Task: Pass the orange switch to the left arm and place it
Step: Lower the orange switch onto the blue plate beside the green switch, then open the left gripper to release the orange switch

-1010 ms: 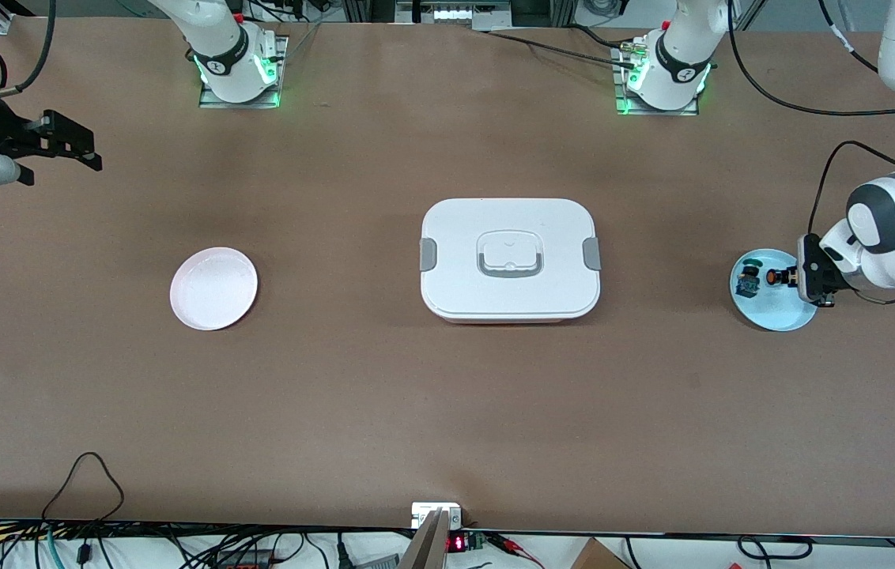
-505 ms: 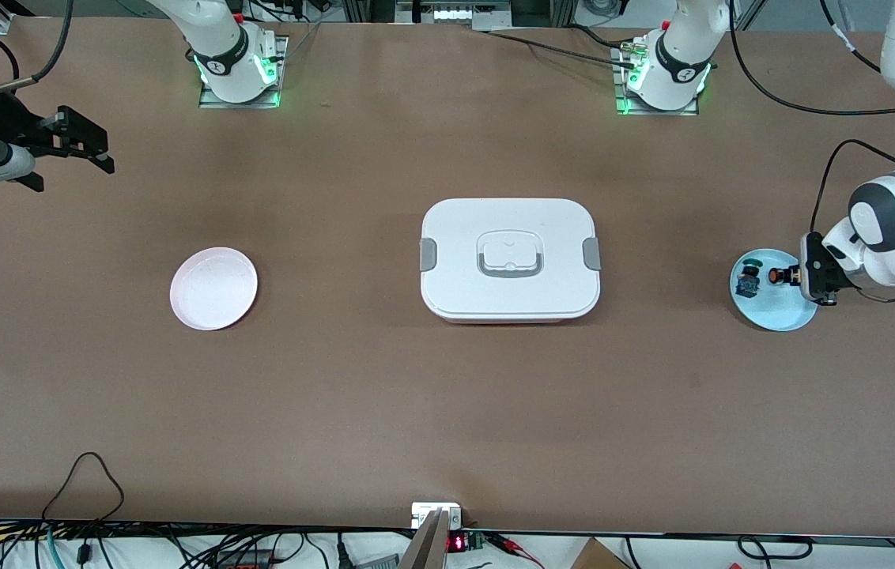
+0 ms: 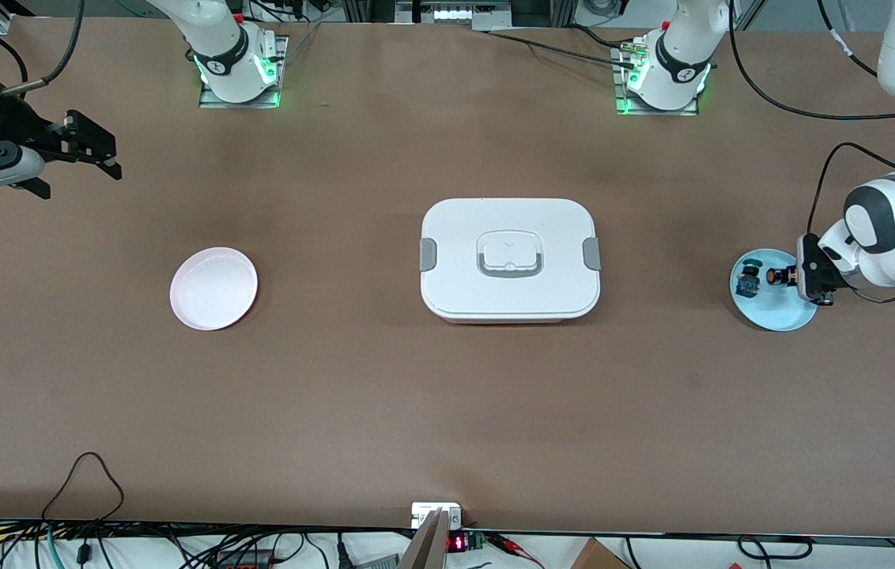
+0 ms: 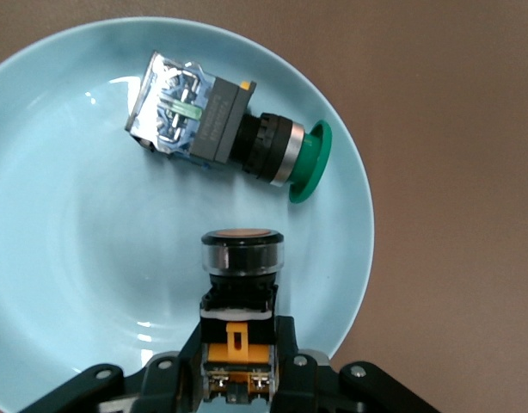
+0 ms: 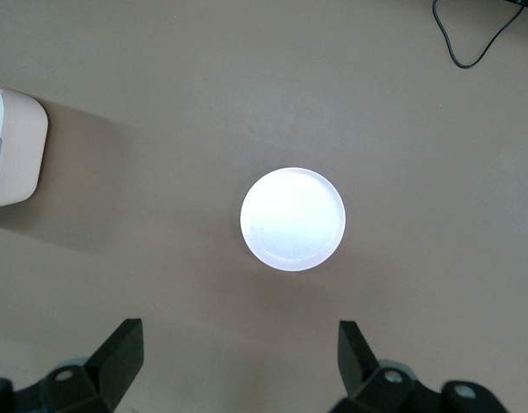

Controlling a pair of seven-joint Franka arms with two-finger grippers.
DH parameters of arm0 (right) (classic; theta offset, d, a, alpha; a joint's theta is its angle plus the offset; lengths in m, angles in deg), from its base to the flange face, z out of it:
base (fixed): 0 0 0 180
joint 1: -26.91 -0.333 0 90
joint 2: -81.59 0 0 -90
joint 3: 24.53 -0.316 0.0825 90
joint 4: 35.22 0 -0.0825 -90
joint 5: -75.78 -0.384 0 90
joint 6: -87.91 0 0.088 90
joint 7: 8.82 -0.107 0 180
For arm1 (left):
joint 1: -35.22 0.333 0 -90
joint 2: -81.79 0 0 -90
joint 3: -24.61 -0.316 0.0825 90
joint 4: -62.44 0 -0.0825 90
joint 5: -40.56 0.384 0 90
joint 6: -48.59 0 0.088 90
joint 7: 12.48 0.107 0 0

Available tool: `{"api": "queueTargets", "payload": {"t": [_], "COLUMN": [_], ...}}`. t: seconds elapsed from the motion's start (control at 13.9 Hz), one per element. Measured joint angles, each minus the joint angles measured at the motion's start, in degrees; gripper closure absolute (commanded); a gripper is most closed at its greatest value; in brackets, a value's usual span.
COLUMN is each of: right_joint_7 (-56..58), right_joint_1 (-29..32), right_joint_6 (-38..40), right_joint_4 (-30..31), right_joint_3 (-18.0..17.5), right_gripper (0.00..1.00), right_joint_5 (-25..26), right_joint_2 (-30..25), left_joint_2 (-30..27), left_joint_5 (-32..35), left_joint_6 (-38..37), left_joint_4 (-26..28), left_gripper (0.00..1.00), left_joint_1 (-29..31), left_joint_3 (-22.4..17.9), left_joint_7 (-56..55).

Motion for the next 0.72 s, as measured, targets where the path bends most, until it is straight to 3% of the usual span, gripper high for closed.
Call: {"api": "queueTargets", "payload": {"t": [0.07, 0.72], "right_joint_7": [0.00, -0.04], "right_joint_1": [0.00, 0.24], "right_joint_6": [0.00, 0.75], "right_joint_4": [0.00, -0.06], "right_joint_3": [0.01, 0.89], "right_gripper": [0.00, 0.00], "right_joint_5": [0.00, 0.02], "right_joint_2": [0.01, 0.24], "left_joint_2": [0.03, -1.09], "left_joint_5": [0.00, -2.95], "left_joint_6": [0.01, -1.89], "left_joint_4": [0.00, -0.47], "left_gripper": [0.00, 0.00], "left_joint_1": [0.01, 0.00], "left_joint_3": [0.05, 1.24], "left_joint_7": [0.02, 0.04]}}
